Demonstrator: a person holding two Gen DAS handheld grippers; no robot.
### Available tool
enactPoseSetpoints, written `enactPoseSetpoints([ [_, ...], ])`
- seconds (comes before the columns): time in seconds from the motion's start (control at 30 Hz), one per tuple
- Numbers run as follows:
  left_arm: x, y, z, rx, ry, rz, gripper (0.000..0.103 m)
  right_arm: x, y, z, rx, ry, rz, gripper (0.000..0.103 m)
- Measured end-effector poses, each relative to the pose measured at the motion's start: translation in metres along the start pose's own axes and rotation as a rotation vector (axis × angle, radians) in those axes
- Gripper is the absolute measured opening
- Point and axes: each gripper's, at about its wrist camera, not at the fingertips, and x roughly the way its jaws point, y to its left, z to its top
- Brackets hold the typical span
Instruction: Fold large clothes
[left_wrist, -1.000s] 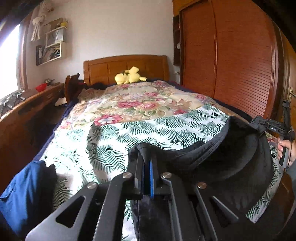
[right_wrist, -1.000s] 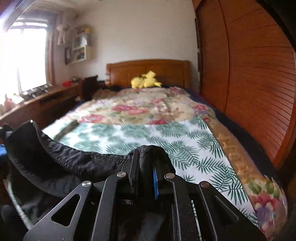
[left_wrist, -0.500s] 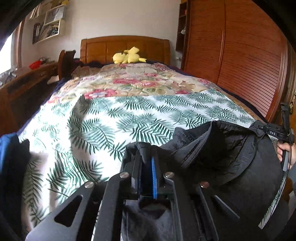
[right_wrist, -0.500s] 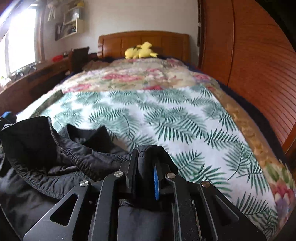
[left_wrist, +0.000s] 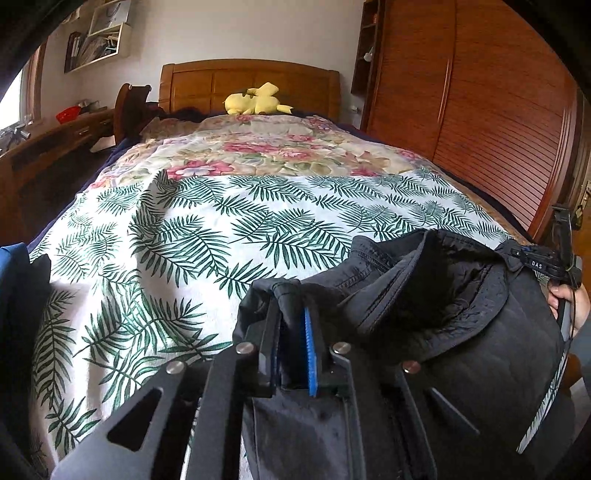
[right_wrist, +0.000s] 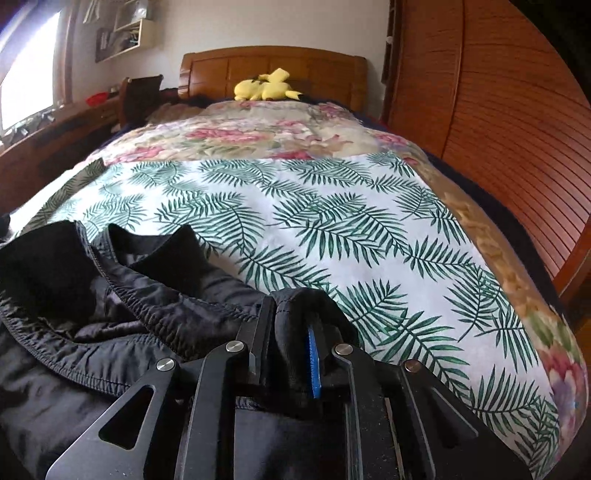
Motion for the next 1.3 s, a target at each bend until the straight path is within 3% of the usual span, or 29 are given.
enactPoseSetpoints([
  [0.27,-0.019,0.002,-0.007,0.038,-0.009,0.015,0.017,0.001,0.007,0.007,-0.015,0.044,-0.039,0.023],
  [0.47,-0.029,0.006,-0.017,0.046,-0.012,0.013,0.019,-0.021,0.01,0.02,0.007,-0.01,-0.088,0.054],
  [0.67,-0.04,0.01,-0.018,0.037,-0.03,0.002,0.02,-0.04,0.044,0.039,-0.036,-0.053,-0.048,0.057],
  [0.97,-0.046,0.02,-0.023,0.023,-0.036,-0.003,0.02,-0.051,0.139,0.056,-0.166,-0.086,0.149,0.059],
  [1.17,-0.042,0.018,-0.025,0.022,-0.026,-0.018,0.02,-0.035,0.185,0.058,-0.217,-0.051,0.209,0.06],
  [1.3,-0.038,0.012,-0.026,0.031,-0.019,-0.031,0.02,-0.015,0.2,0.052,-0.243,0.018,0.214,0.06],
])
